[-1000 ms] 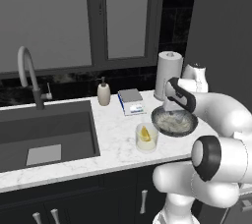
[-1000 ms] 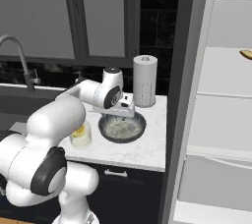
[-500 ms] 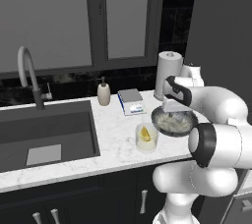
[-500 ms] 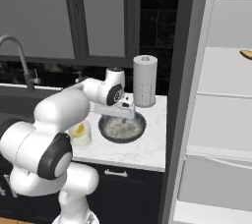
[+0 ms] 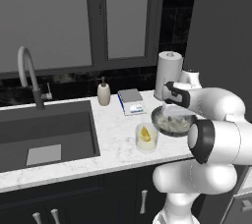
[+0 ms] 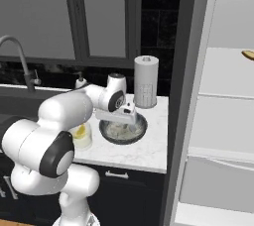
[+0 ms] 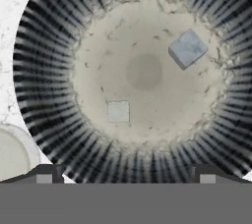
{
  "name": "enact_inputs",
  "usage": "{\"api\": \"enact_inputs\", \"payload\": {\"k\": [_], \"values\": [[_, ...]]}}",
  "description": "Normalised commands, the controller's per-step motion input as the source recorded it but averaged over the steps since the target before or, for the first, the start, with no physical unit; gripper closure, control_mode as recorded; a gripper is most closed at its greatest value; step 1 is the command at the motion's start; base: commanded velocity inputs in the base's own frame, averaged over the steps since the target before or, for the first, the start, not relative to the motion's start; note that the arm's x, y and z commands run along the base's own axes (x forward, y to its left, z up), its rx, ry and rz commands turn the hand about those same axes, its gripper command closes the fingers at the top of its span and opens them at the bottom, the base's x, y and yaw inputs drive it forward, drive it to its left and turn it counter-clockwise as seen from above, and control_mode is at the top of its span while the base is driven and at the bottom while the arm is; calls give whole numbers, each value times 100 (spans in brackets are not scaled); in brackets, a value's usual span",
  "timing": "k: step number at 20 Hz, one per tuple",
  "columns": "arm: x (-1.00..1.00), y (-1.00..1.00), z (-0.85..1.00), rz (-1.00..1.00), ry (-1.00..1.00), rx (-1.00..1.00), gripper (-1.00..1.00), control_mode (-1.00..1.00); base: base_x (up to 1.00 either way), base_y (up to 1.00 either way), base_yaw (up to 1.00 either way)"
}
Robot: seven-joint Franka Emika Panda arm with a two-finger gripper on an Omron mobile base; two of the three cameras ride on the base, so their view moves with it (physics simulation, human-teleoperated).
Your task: Grab a lemon wedge from the fridge and one ice cube from the ice bowl, and put them in the glass of lemonade.
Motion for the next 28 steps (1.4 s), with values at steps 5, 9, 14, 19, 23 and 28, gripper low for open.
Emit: {"api": "enact_inputs", "payload": {"k": [5,9,14,19,23,28], "values": [[2,0,-6,0,-5,0,-100,-100,0,0,0],[21,0,0,0,-7,0,-100,-100,0,0,0],[14,0,-12,0,-1,0,-100,-100,0,0,0],[1,0,-22,0,0,0,-100,-100,0,0,0],[4,0,-33,0,0,0,-100,-100,0,0,0],[4,0,-30,0,0,0,-100,-100,0,0,0]]}}
